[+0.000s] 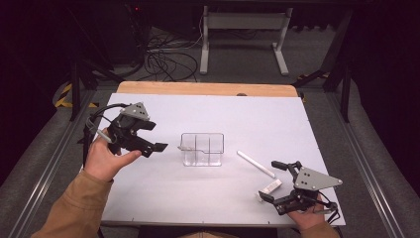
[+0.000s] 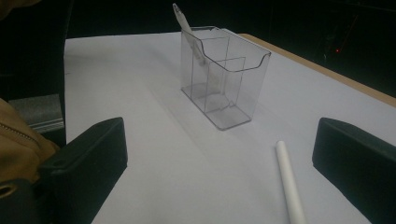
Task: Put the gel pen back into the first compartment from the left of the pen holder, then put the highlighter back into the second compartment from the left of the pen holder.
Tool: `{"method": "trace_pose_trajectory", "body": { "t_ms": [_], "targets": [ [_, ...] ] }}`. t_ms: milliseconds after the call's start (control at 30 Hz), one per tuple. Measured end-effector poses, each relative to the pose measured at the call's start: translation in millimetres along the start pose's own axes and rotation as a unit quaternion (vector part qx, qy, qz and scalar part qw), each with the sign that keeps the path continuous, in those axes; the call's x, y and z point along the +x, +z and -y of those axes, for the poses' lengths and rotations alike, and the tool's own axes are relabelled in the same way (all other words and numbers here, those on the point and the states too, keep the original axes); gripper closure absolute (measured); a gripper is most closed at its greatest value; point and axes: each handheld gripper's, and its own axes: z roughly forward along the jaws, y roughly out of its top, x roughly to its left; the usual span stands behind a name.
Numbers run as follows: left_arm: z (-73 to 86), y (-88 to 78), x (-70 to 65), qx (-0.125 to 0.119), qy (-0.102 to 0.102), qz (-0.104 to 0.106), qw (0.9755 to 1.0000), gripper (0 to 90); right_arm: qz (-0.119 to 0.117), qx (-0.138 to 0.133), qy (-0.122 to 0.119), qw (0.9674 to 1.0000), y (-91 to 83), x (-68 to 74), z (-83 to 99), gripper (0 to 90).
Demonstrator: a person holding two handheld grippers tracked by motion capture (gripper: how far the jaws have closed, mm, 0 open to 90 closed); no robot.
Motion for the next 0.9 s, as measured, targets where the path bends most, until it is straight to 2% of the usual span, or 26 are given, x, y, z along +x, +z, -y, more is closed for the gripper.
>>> {"method": "trace_pose_trajectory", "body": {
  "t_ms": [300,400,467,533,600,667,800,900],
  "targets": [
    [11.0,-7.0,-4.2,-0.032,0.007,-0.009,0.9994,17.5,0.006,0.003,-0.001,1.0,0.0,0.0,-2.2,3.8],
    [18.9,-9.0,-6.9,-0.057,0.005,-0.011,0.9983,18.2,0.01,0.003,0.01,0.9999,-0.4,-0.9,-3.3,3.9],
    [26.0,-10.1,-8.8,-0.079,0.006,-0.015,0.9967,19.4,0.015,0.007,0.012,0.9998,-0.4,-1.1,-5.1,3.9],
    [36.0,-10.7,-11.0,-0.109,0.008,-0.037,0.9933,20.3,0.022,0.007,0.013,0.9997,-0.9,-1.4,-6.8,4.1],
    [44.2,-10.6,-11.5,-0.125,0.004,-0.042,0.9913,21.1,0.029,0.011,0.02,0.9993,-1.5,-2.6,-8.6,4.2],
    [55.7,-8.9,-12.7,-0.147,0.004,-0.043,0.9883,21.0,0.037,0.013,0.022,0.999,-2.1,-4.1,-10.4,4.8],
    [73.6,-3.1,-16.0,-0.152,0.004,-0.051,0.987,21.6,0.047,0.024,0.025,0.9983,-0.9,-8.2,-12.8,5.3],
    [85.4,3.0,-17.4,-0.155,-0.005,-0.066,0.9857,21.6,0.051,0.033,0.026,0.9978,0.5,-9.8,-14.5,5.6]
  ]
}}
